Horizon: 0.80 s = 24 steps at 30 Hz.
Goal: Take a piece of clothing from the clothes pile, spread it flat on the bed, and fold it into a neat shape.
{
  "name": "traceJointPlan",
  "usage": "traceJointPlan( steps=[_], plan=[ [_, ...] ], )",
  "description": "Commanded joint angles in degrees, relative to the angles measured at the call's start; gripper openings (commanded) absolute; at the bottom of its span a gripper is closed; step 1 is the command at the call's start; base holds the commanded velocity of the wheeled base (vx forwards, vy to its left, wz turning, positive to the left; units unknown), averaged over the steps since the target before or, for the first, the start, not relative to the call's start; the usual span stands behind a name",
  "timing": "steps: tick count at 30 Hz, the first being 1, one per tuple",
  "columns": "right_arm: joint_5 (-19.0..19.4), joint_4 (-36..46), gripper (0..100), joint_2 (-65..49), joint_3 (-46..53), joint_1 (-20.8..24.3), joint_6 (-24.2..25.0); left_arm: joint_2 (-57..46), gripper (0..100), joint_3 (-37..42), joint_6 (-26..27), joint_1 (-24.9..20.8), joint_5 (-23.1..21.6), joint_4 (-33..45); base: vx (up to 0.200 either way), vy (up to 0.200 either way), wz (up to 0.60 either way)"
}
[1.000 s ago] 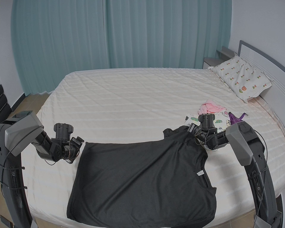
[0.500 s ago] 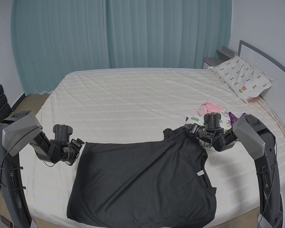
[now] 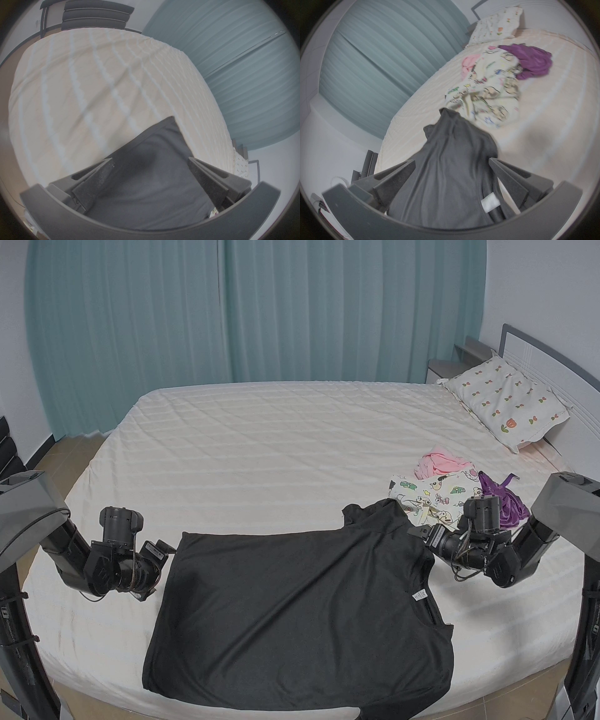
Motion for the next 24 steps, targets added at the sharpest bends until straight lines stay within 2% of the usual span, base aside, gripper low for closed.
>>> traceJointPlan(
  steps=[1,5,7,12,18,19,21,24],
  plan=[
    [0.9,-5.1,100,-12.1,15.8,0.2,4.8,-7.7,100,12.4,0.5,-0.6,-3.4,-2.6,-0.2,0.0,0.0],
    [0.9,-7.9,100,-13.1,21.4,0.2,5.7,-8.8,100,16.9,1.5,-1.1,-4.1,-4.0,-0.2,0.0,0.0],
    [1.0,-11.5,100,-13.1,26.0,0.4,7.3,-8.9,100,21.5,3.6,-2.0,-4.1,-6.4,-0.2,0.0,0.0],
    [2.1,-18.0,100,-11.5,30.5,0.6,10.4,-7.9,100,27.5,5.4,-2.7,-3.4,-13.2,-0.2,0.0,0.0],
    [2.3,-19.4,100,-11.0,31.9,0.9,10.3,-3.7,100,29.6,8.3,-3.2,-2.1,-17.2,0.0,0.0,0.0],
    [2.3,-19.4,100,-10.8,32.1,1.8,10.4,0.4,100,29.6,9.6,-4.3,1.0,-19.8,0.0,0.0,0.0],
    [2.3,-19.6,100,-10.5,32.6,1.9,10.3,3.4,100,29.6,10.4,-6.0,4.4,-22.1,0.0,0.0,0.0],
    [2.3,-19.6,100,-10.2,32.7,1.9,10.4,7.6,100,28.8,12.0,-8.3,8.0,-25.5,0.0,0.0,0.0]
  ],
)
